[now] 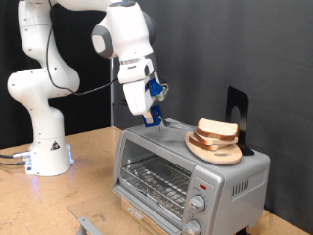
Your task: Make a piece of toast with the oven
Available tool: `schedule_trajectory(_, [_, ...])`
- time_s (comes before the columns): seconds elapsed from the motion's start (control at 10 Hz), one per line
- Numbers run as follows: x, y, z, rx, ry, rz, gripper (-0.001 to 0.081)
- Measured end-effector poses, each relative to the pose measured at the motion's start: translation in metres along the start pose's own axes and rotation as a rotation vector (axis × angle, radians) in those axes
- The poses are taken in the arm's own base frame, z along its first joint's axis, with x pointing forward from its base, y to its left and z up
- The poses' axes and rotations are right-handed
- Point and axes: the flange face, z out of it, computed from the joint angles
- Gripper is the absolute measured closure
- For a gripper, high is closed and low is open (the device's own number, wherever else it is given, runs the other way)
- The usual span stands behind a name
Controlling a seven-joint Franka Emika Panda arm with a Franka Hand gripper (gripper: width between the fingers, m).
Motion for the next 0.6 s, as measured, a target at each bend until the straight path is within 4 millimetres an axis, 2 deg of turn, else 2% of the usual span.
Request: schedule_trajectory(0.6, [0.028, -0.008, 0.012, -0.021, 0.003, -0.009, 0.0381])
